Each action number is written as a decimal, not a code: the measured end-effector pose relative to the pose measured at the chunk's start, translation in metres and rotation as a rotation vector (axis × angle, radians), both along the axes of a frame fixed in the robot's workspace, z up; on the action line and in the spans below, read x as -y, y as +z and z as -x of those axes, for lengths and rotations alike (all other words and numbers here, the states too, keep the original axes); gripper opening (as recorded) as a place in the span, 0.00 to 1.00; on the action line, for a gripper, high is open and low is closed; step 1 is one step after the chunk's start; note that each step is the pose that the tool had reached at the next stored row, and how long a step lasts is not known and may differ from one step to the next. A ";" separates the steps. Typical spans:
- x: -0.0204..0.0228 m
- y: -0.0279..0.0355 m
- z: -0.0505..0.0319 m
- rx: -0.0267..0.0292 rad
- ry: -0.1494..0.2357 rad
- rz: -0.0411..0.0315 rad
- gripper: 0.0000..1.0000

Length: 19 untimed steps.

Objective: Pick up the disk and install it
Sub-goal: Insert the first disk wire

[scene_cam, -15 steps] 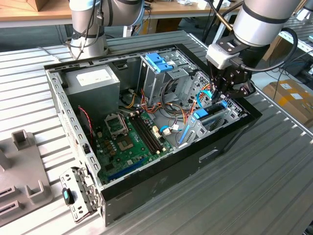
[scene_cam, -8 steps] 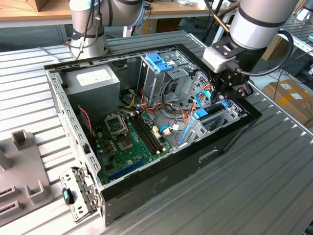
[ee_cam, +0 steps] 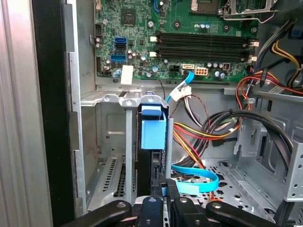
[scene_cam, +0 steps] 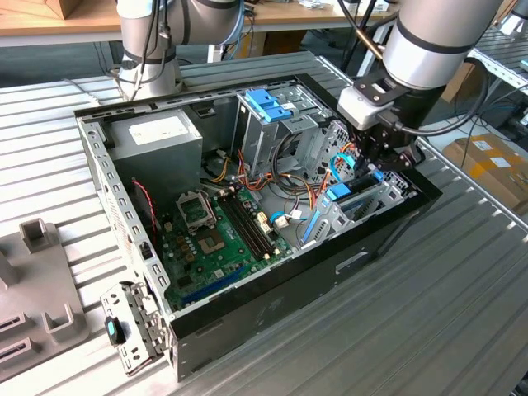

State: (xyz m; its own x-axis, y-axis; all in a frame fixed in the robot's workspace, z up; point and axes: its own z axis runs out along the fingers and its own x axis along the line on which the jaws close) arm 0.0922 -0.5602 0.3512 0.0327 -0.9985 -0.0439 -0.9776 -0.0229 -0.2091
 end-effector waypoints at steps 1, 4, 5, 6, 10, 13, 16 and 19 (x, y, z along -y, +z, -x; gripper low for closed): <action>0.0005 -0.0004 0.0011 0.0016 0.001 -0.0002 0.16; 0.0024 -0.0021 0.0031 0.0064 0.005 -0.0003 0.16; 0.0028 -0.0024 0.0033 0.0073 0.007 -0.0001 0.16; 0.0032 -0.0028 0.0036 0.0079 0.008 -0.0002 0.16; 0.0033 -0.0039 0.0037 0.0081 0.009 -0.0002 0.16; 0.0033 -0.0041 0.0038 0.0080 0.009 -0.0001 0.16; 0.0033 -0.0048 0.0039 0.0081 0.009 -0.0002 0.16; 0.0033 -0.0054 0.0039 0.0080 0.009 -0.0001 0.16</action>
